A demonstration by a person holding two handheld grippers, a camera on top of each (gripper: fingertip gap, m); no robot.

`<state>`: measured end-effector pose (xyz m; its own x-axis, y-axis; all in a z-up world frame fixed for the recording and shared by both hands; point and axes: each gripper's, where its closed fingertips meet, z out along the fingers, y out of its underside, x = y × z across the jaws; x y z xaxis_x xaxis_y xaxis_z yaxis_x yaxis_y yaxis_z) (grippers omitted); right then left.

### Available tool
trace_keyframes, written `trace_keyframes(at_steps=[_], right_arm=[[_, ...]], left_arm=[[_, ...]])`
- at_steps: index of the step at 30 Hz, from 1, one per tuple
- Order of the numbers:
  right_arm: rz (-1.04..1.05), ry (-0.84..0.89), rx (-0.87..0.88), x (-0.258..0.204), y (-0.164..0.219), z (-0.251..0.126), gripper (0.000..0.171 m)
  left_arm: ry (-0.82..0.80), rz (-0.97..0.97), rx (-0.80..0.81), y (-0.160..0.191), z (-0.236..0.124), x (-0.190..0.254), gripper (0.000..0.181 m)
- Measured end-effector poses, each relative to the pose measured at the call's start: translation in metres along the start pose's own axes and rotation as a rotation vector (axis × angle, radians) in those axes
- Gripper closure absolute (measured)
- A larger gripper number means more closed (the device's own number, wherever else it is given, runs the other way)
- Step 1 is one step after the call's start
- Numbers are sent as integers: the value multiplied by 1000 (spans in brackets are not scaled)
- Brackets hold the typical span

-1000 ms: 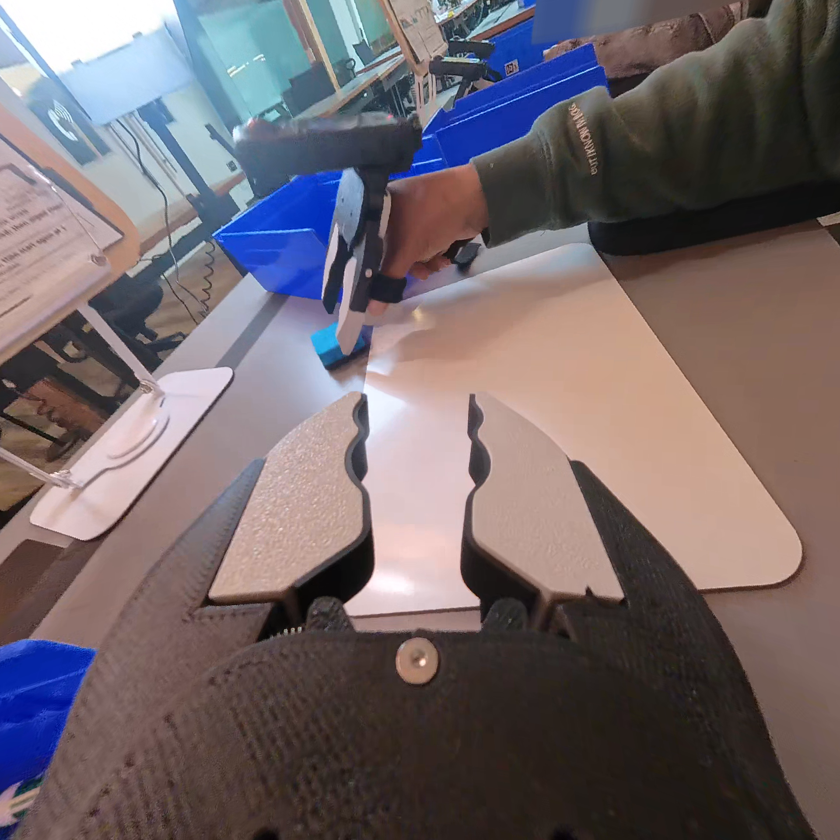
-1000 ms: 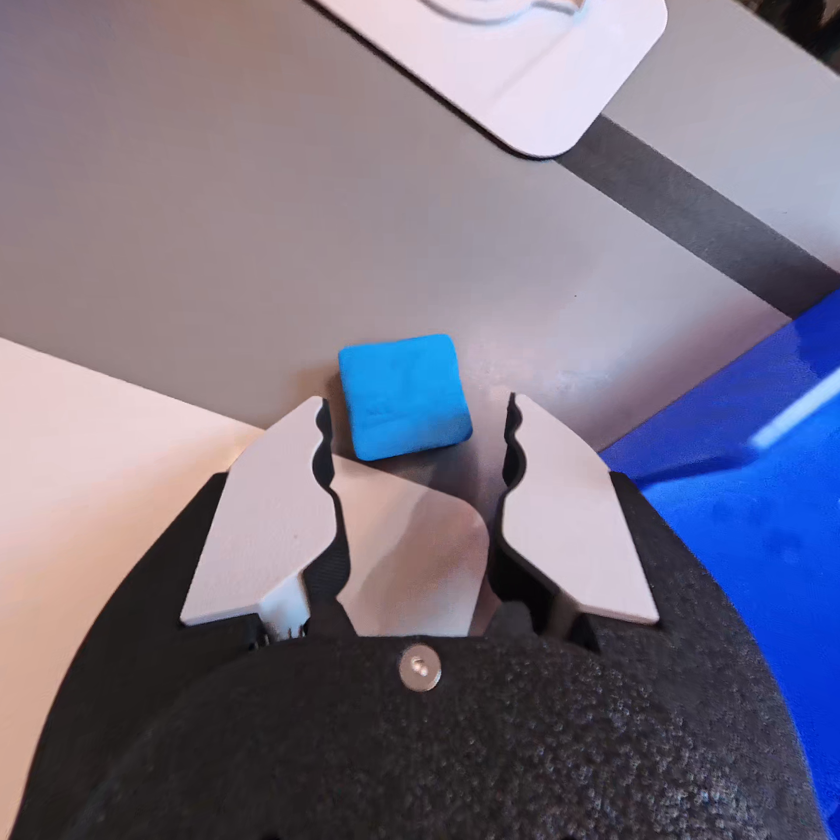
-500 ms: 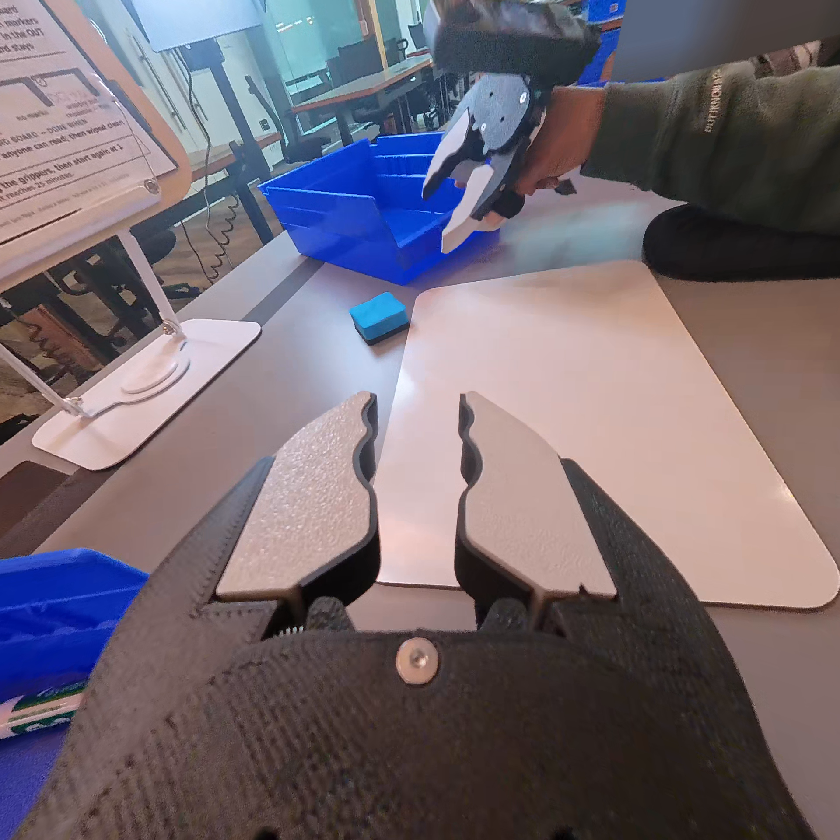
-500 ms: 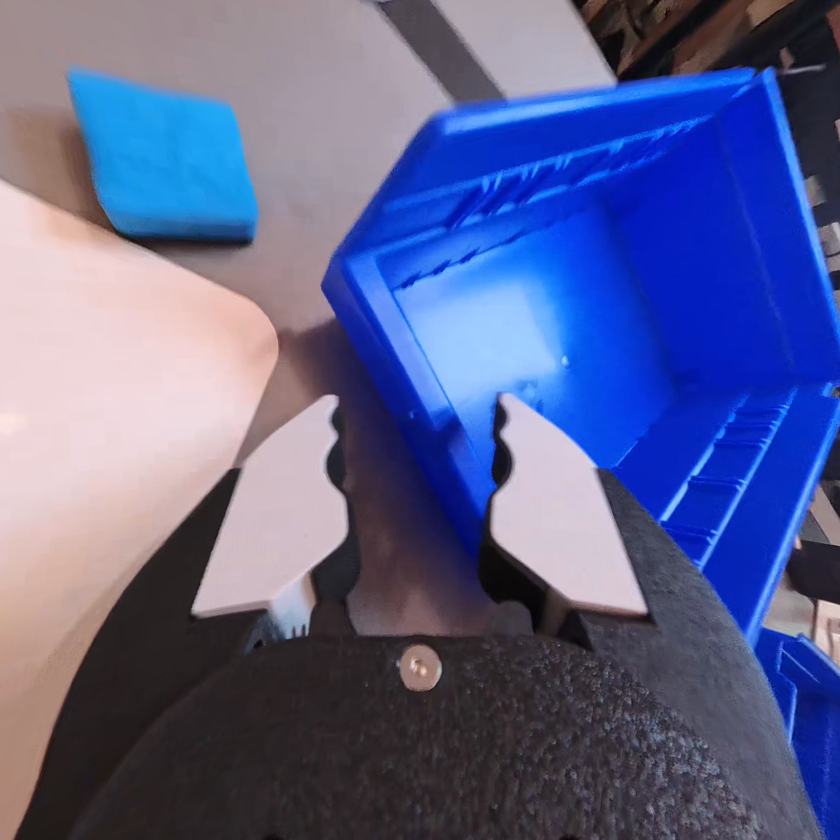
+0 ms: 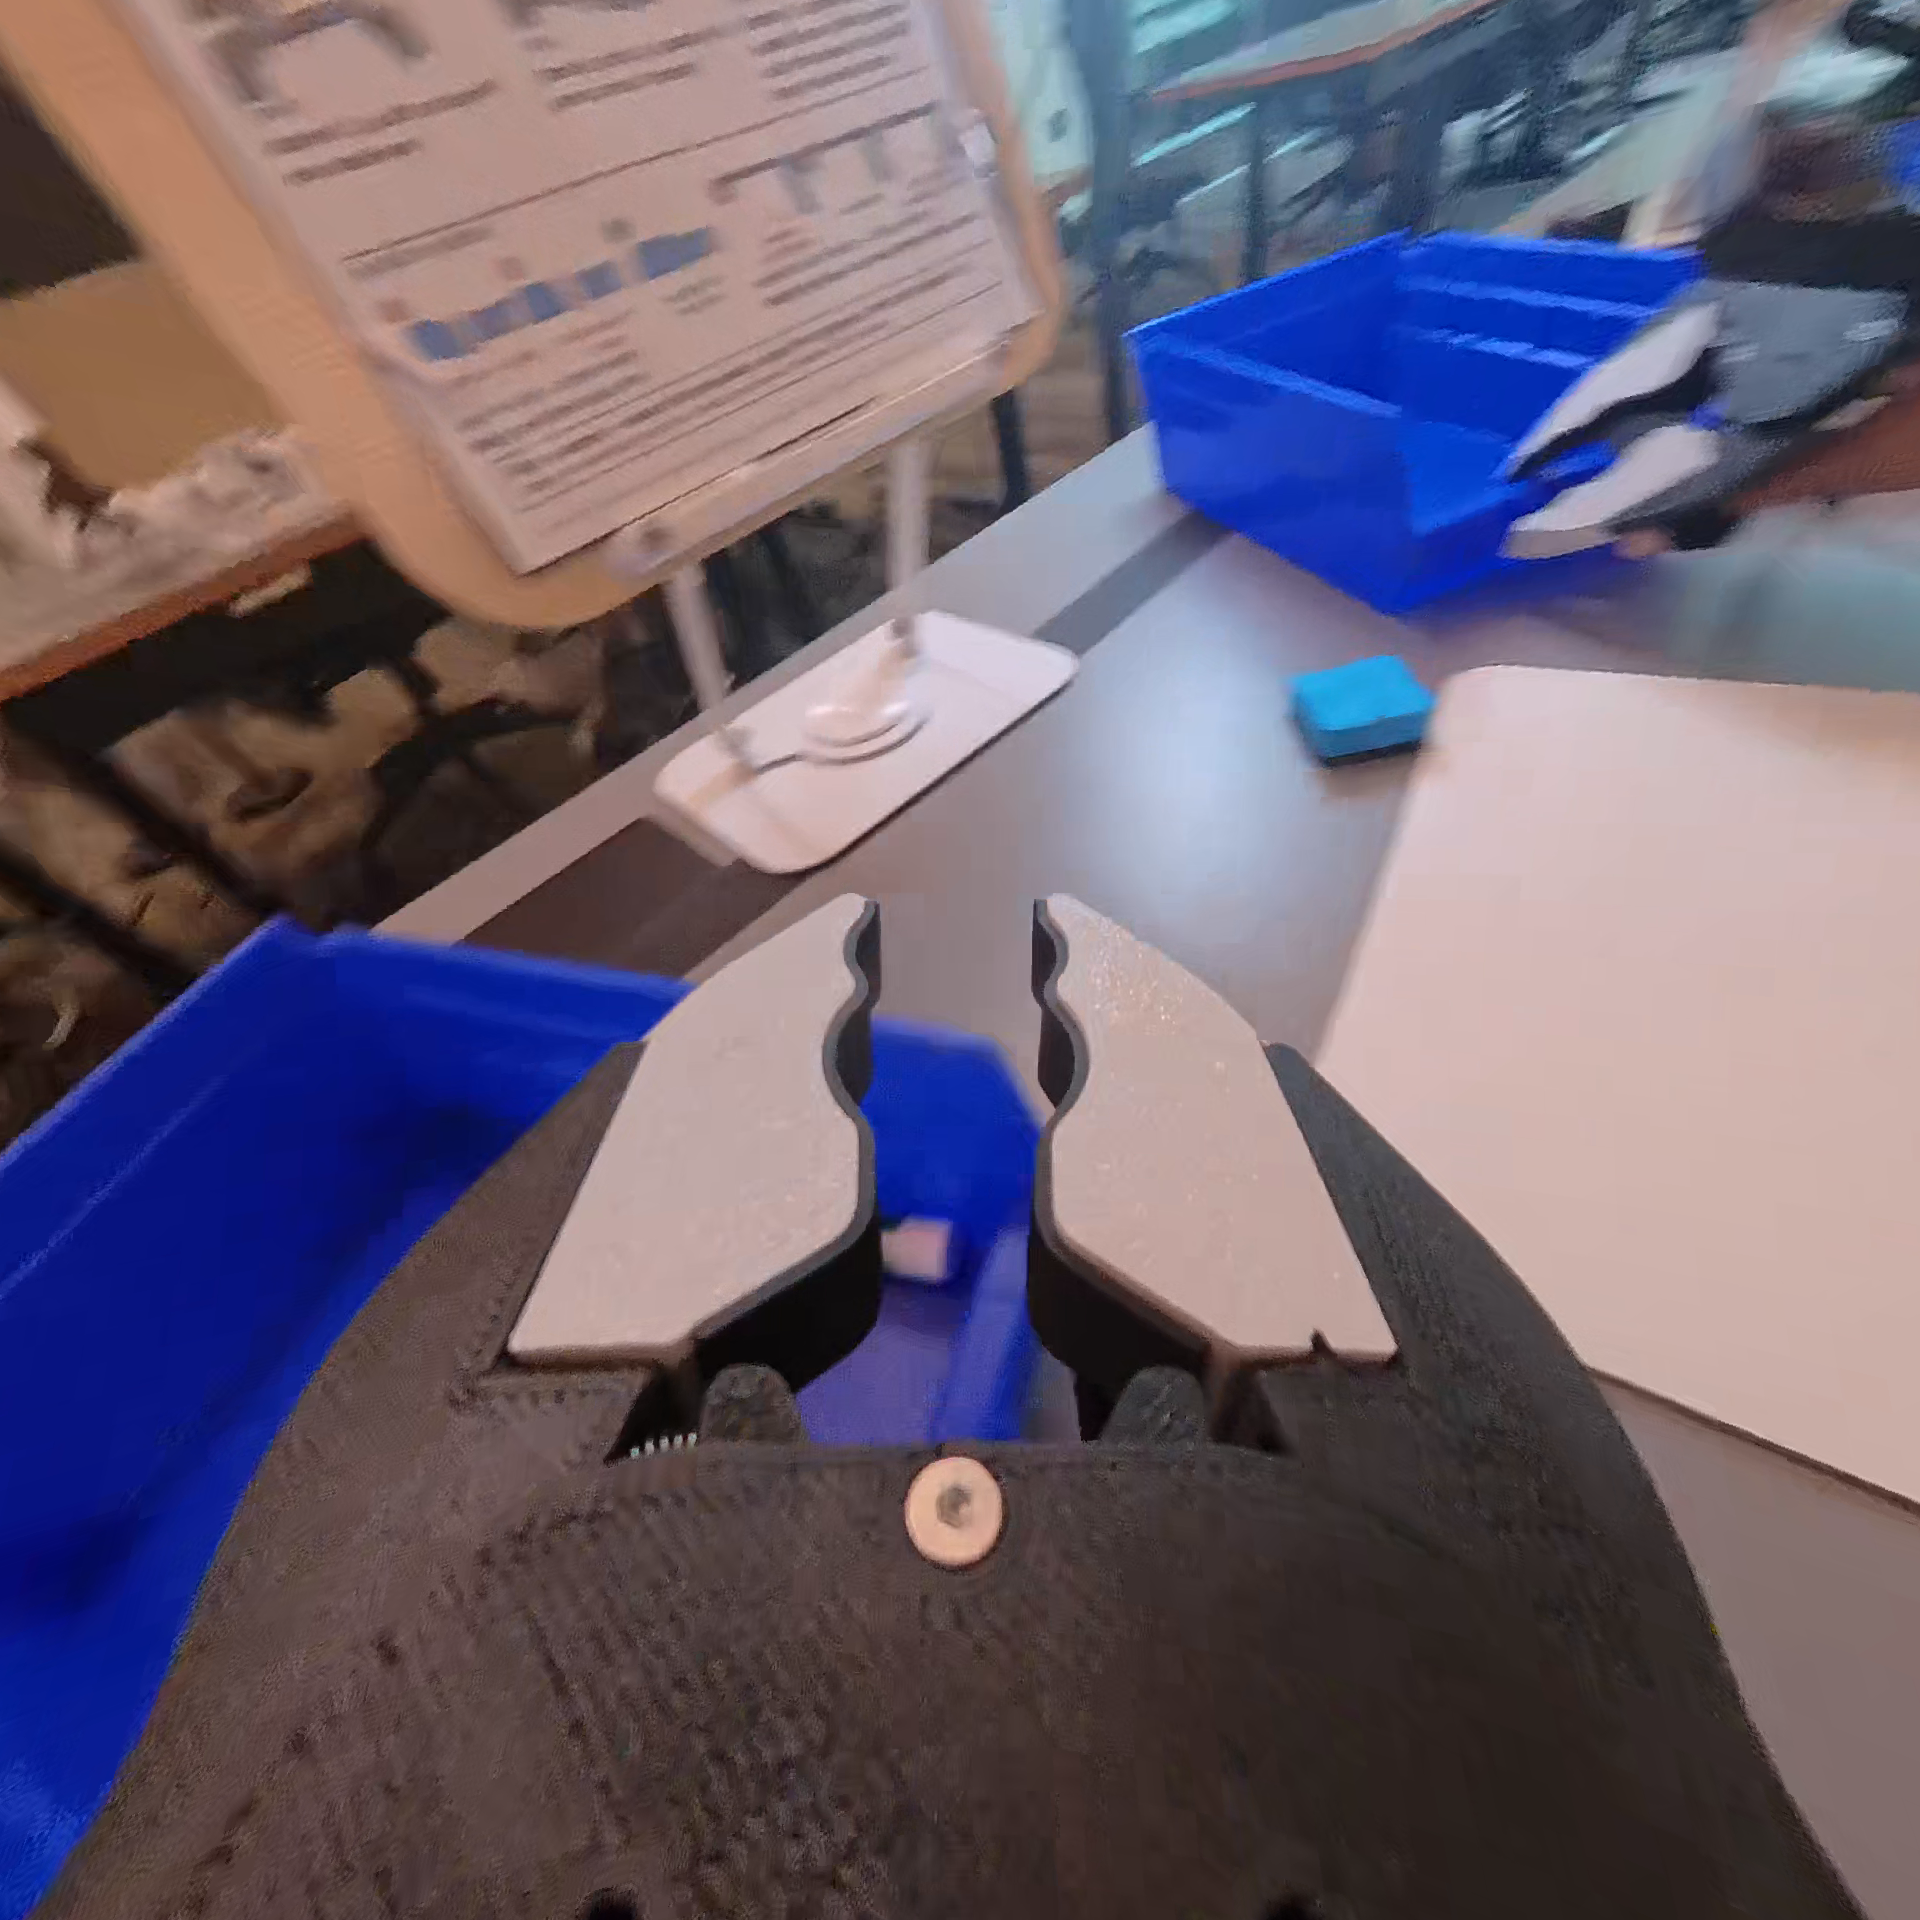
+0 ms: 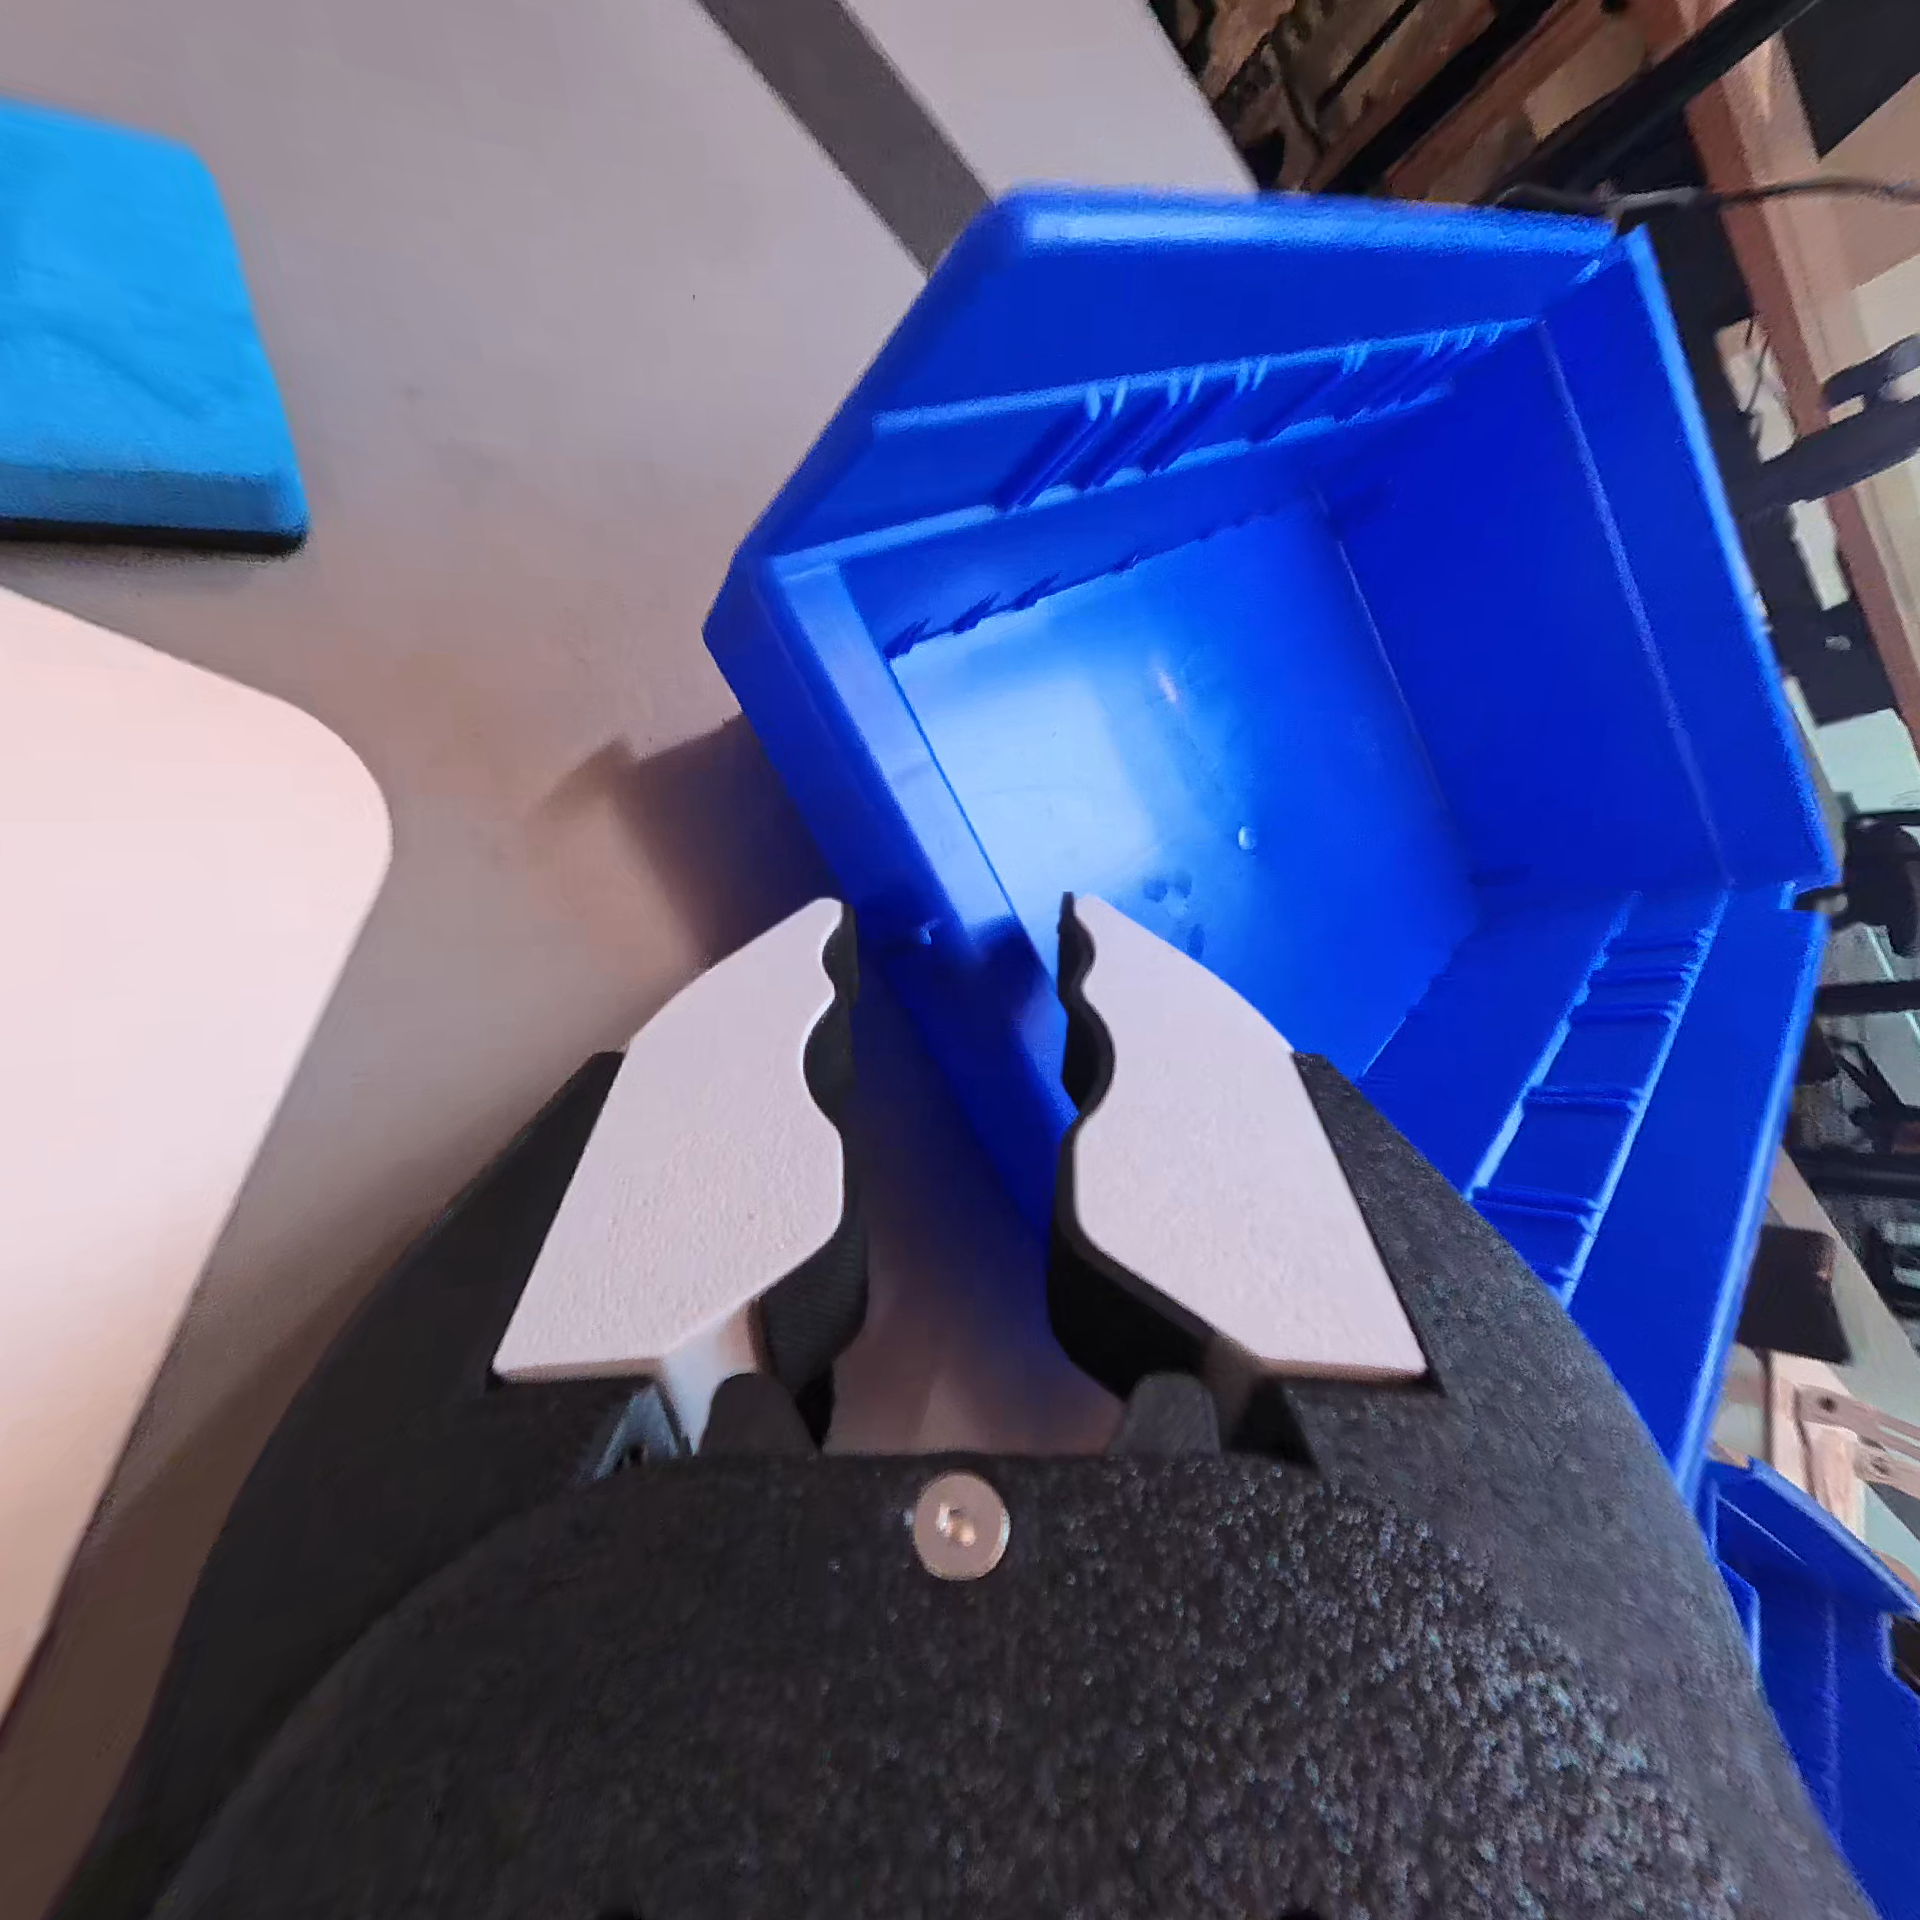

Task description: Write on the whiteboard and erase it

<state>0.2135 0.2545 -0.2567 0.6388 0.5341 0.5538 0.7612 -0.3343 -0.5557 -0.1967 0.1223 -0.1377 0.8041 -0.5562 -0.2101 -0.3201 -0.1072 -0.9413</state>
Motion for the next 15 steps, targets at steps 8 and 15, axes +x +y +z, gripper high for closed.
trace_keyframes(at_steps=[8, 15], right_arm=[[159, -97, 259, 0, -49, -69, 124], [143, -212, 321, -44, -51, -89, 126]], left_arm=[[-55, -347, -484, 87, 21, -72, 135], [11, -632, -707, 145, 51, -78, 123]])
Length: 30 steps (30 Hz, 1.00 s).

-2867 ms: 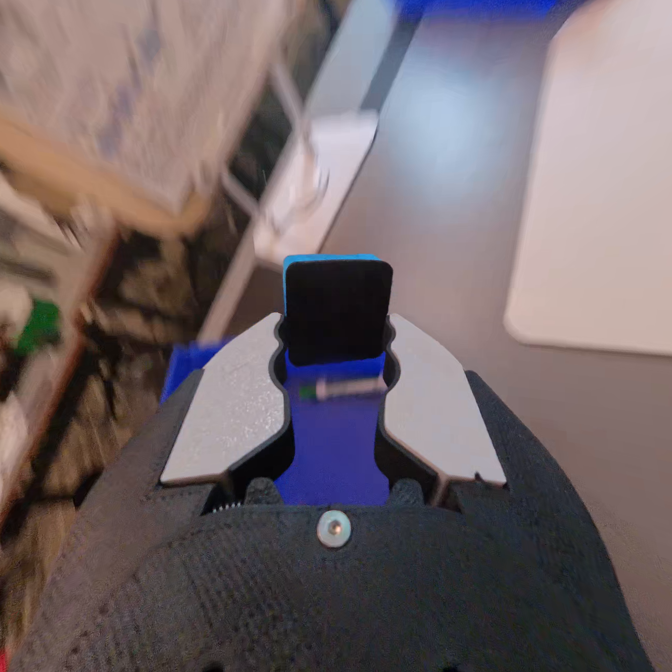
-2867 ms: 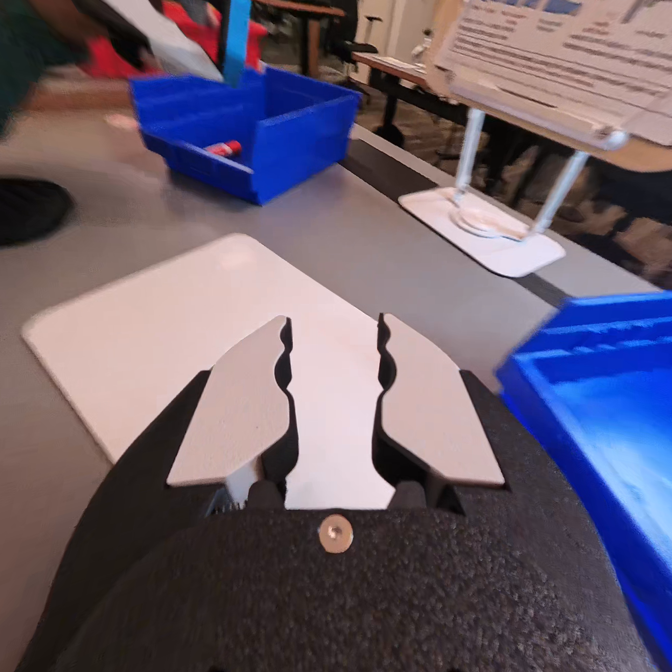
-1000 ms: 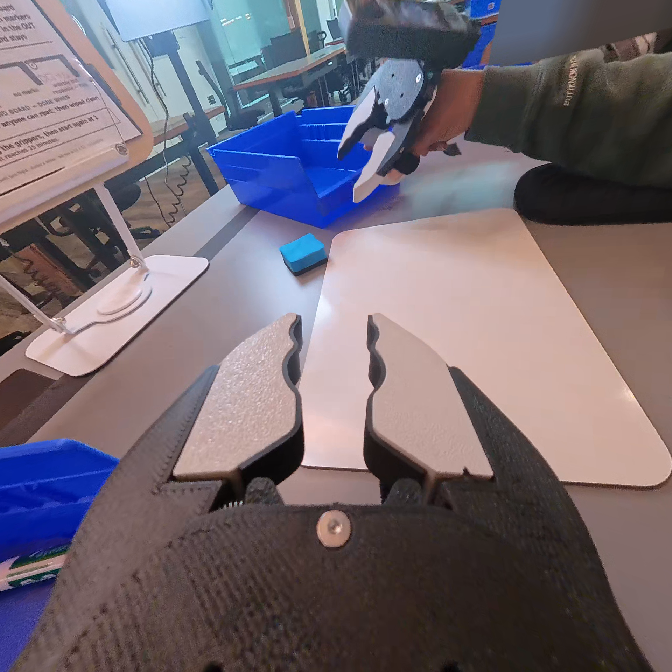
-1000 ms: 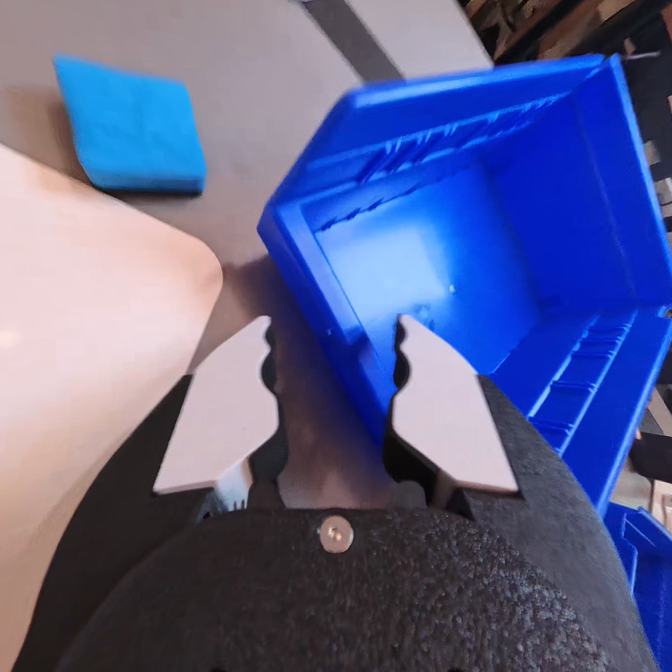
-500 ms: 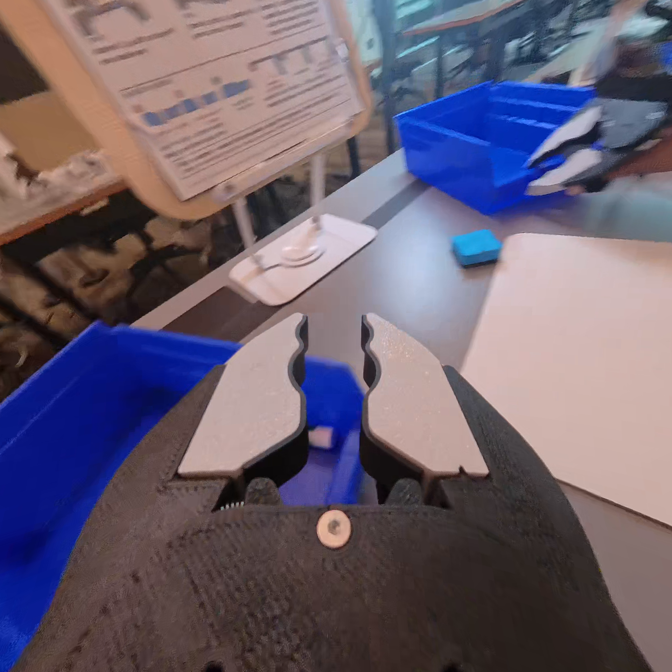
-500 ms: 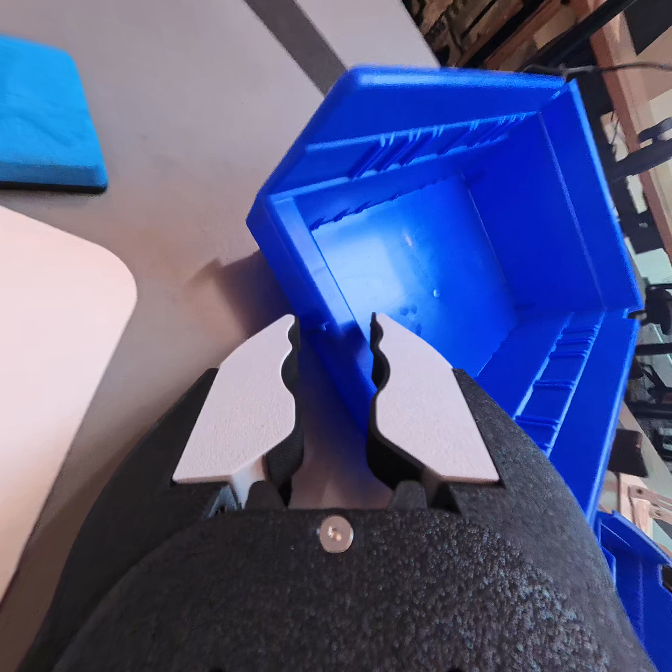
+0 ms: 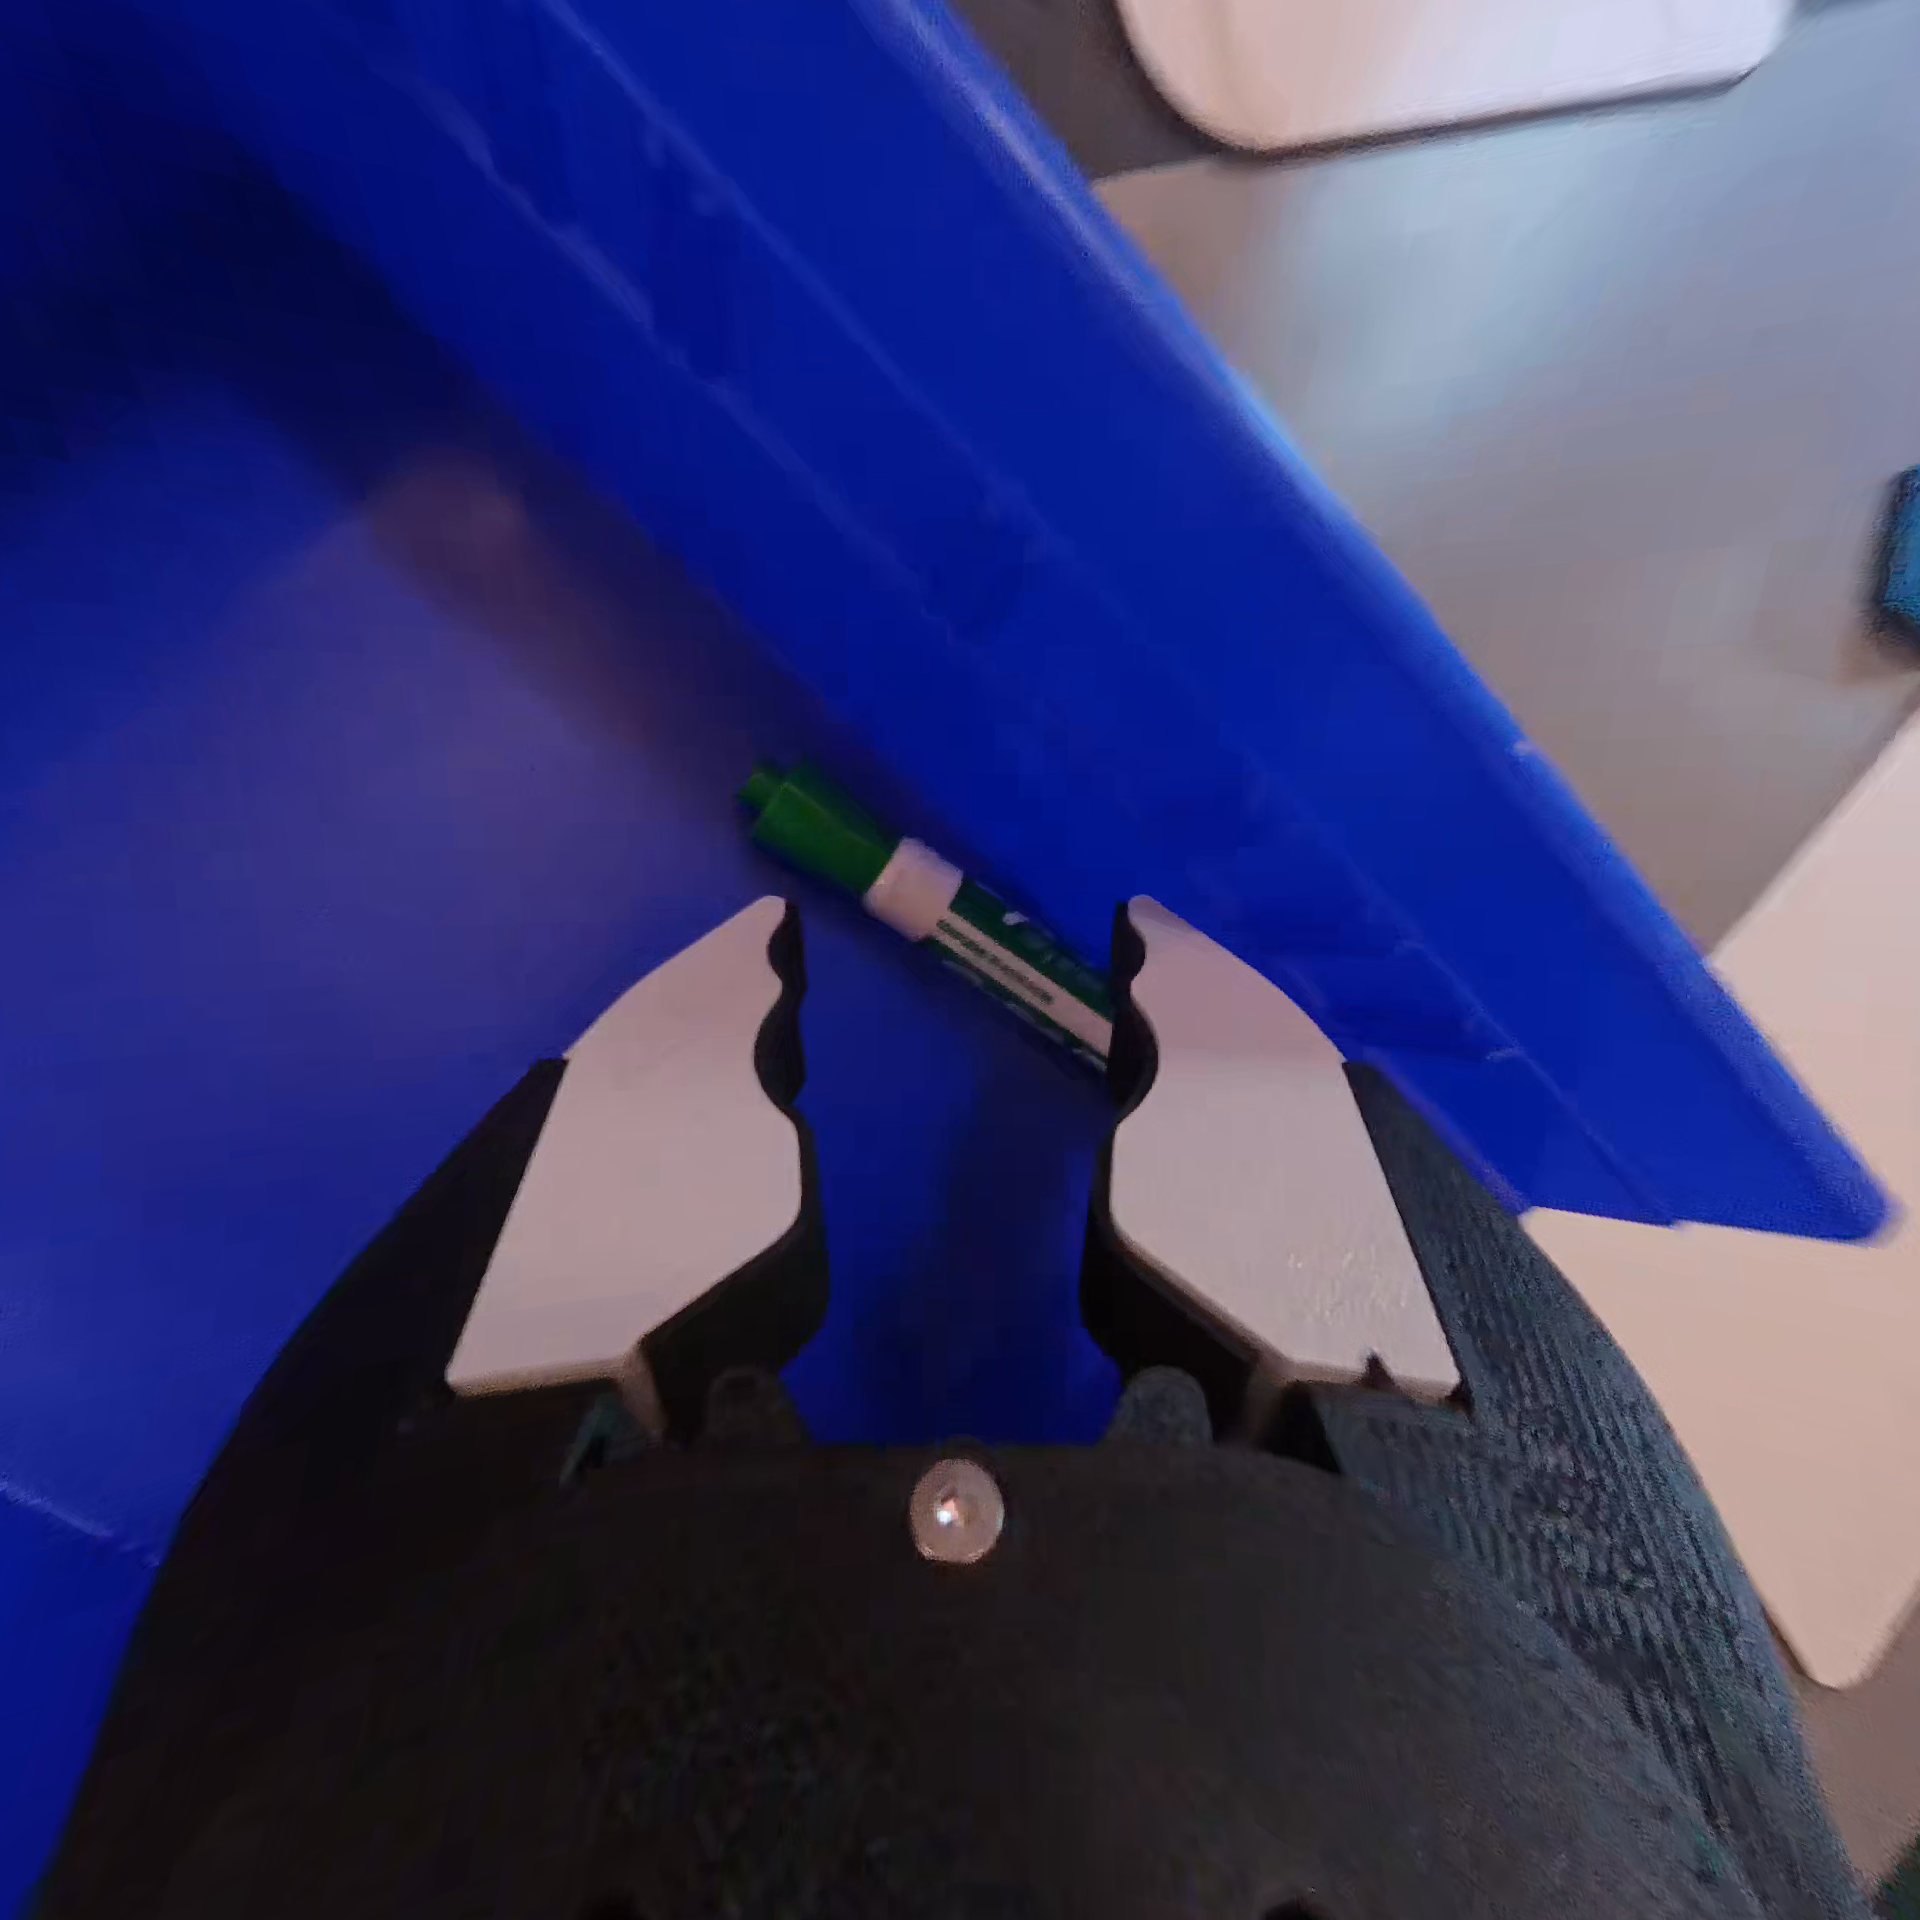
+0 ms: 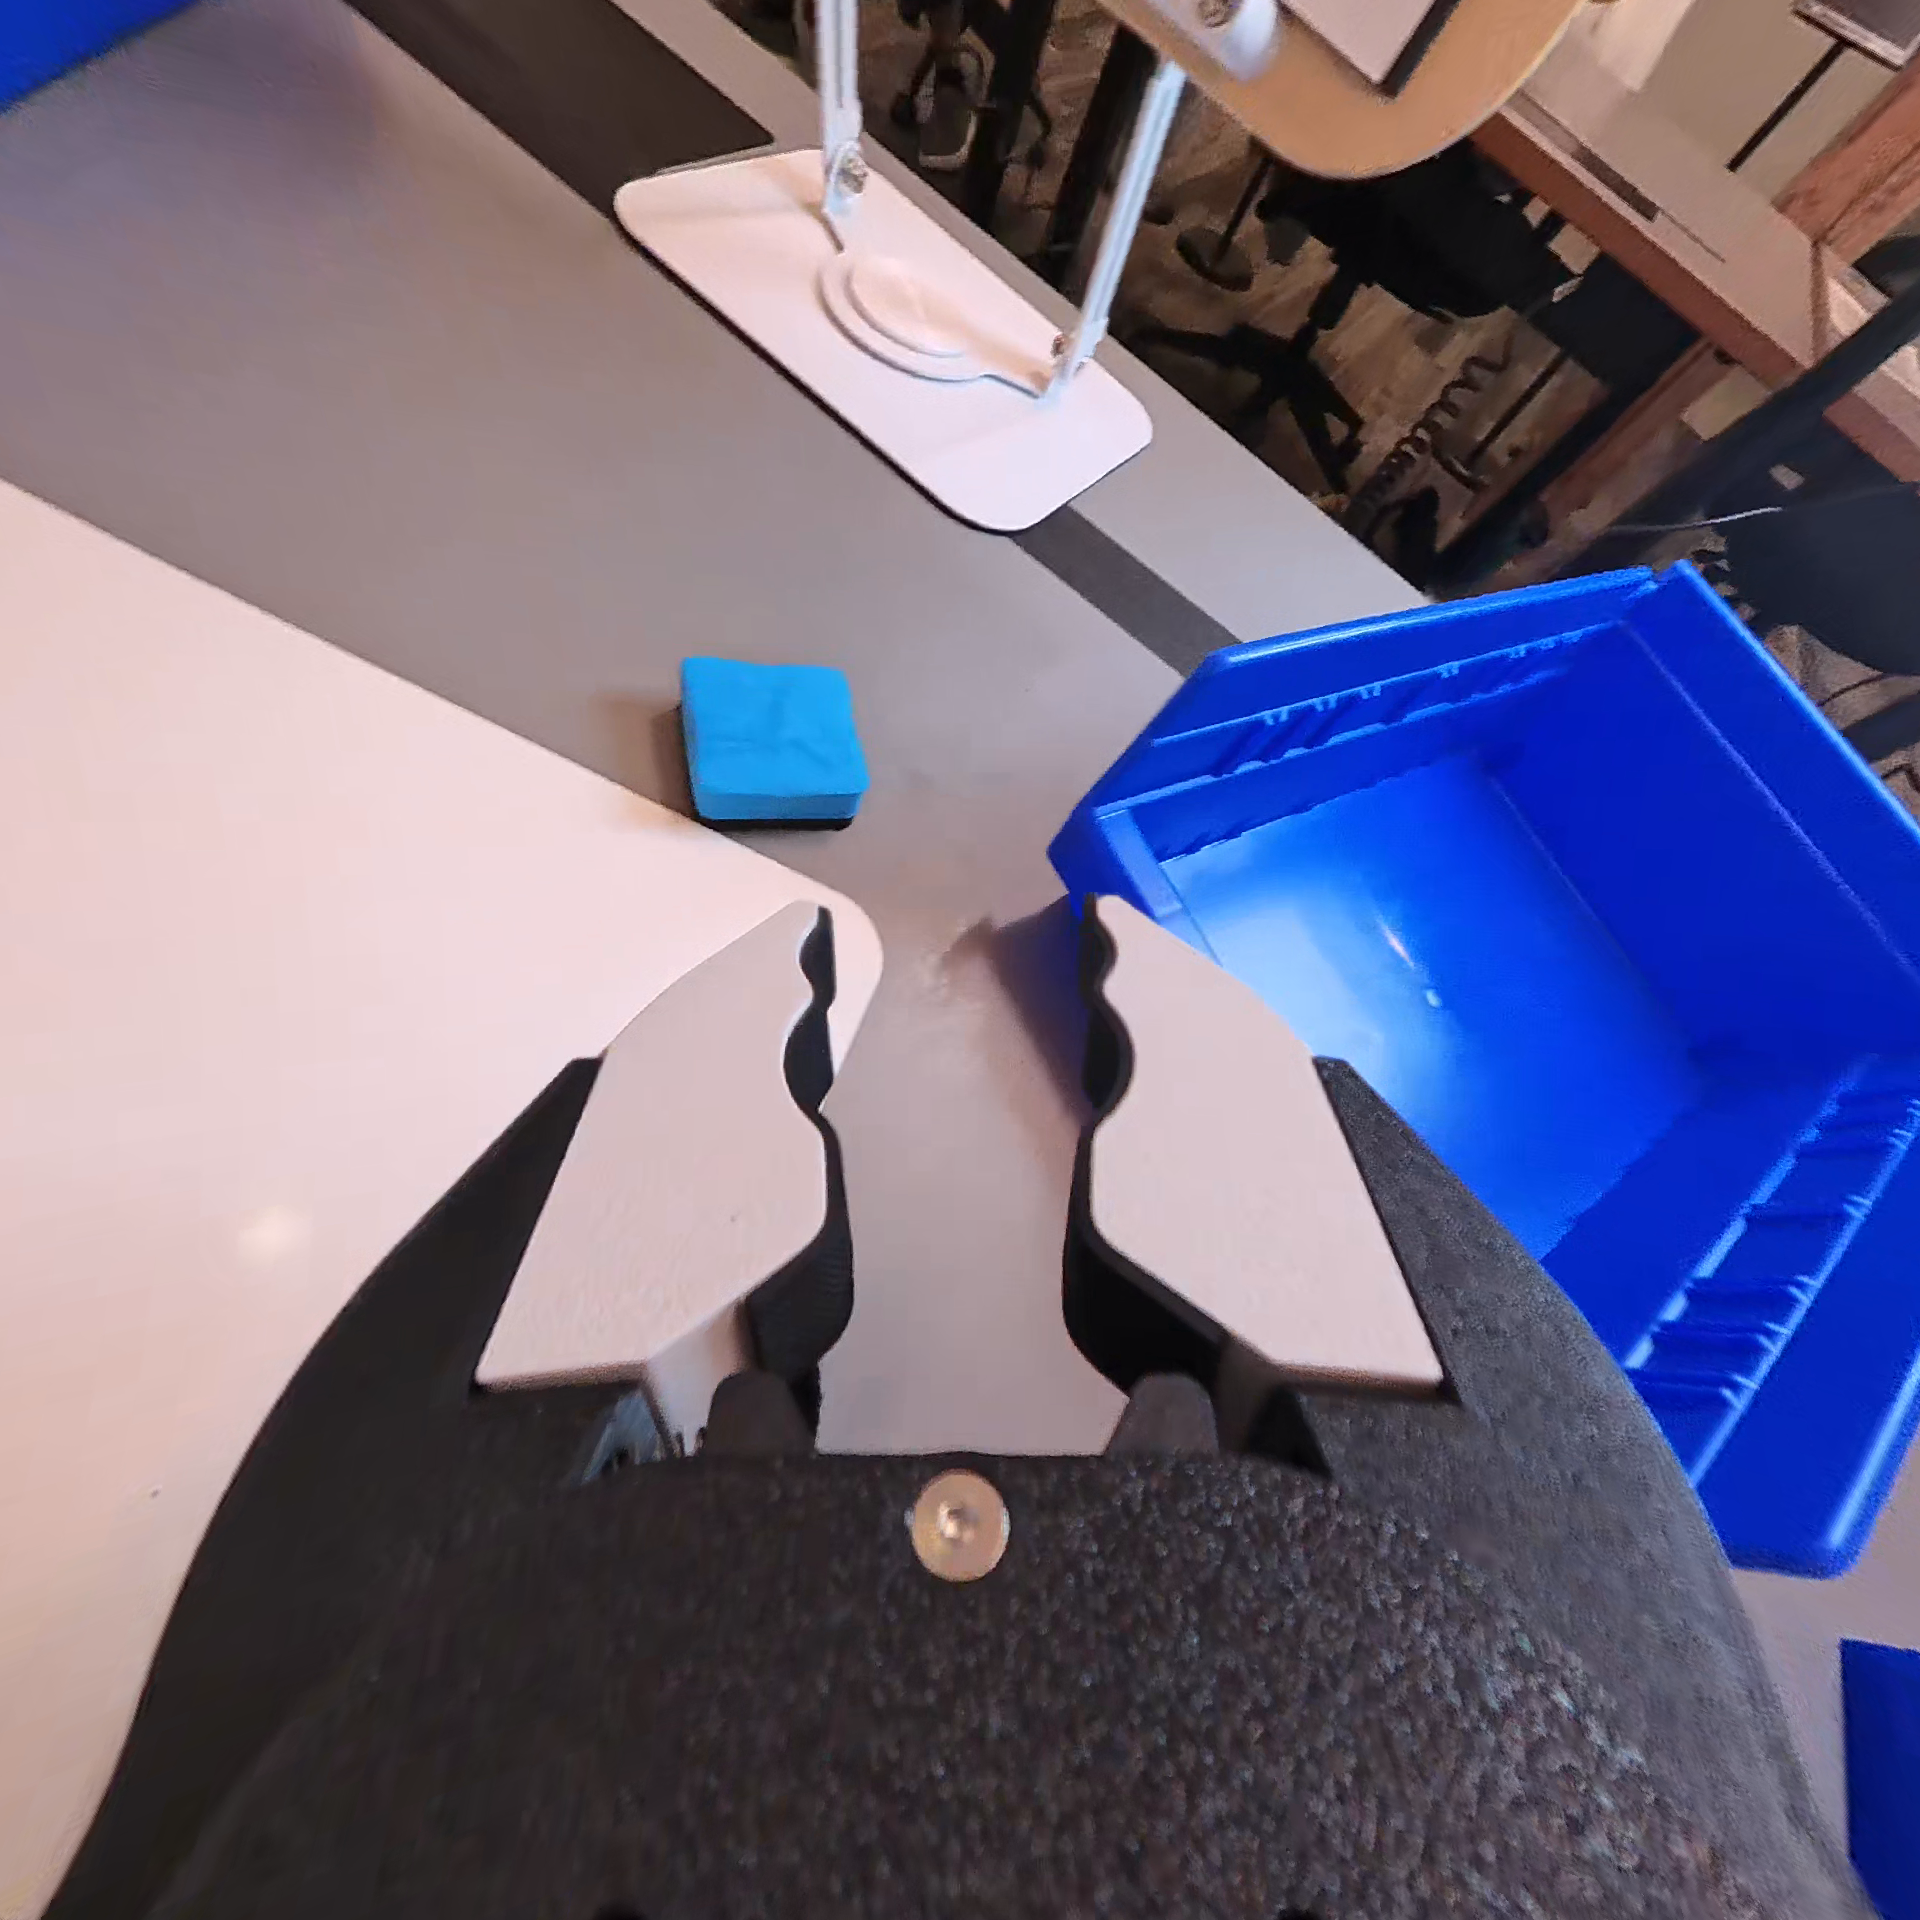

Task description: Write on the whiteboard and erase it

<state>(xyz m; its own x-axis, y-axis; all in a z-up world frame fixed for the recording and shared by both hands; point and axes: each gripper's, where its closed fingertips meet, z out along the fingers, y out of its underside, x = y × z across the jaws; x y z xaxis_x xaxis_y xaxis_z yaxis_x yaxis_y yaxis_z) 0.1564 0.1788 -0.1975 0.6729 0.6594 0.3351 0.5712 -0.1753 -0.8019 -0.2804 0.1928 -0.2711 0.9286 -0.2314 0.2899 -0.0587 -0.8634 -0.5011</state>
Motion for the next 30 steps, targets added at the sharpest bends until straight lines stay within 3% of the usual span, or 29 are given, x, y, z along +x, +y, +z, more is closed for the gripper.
trace_keyframes(at_steps=[6, 11, 15, 18, 21, 23, 26, 28, 30], right_arm=[[24, -23, 15, -6, 1, 1, 126], [48, -19, 58, -6, -5, -8, 126], [39, -30, 101, -13, -13, -15, 128], [41, -56, 164, -20, -27, -19, 128], [52, -130, 234, -37, -46, -24, 128], [58, -202, 282, -58, -59, -27, 125], [66, -341, 325, -103, -80, -28, 111], [61, -429, 369, -139, -97, -30, 106], [59, -486, 440, -172, -115, -35, 104]], left_arm=[[-174, 86, -133, 13, 8, -13, 132], [-267, 263, -227, 21, 5, -15, 161], [-377, 455, -227, 21, -2, -23, 162], [-419, 513, -109, 5, -21, -18, 162], [-371, 548, 172, -28, -65, 19, 162], [-202, 596, 444, -49, -102, 73, 163], [352, 580, 841, -52, -159, 187, 164], [707, 484, 997, -38, -186, 242, 164], [947, 298, 1072, -29, -193, 271, 163]])
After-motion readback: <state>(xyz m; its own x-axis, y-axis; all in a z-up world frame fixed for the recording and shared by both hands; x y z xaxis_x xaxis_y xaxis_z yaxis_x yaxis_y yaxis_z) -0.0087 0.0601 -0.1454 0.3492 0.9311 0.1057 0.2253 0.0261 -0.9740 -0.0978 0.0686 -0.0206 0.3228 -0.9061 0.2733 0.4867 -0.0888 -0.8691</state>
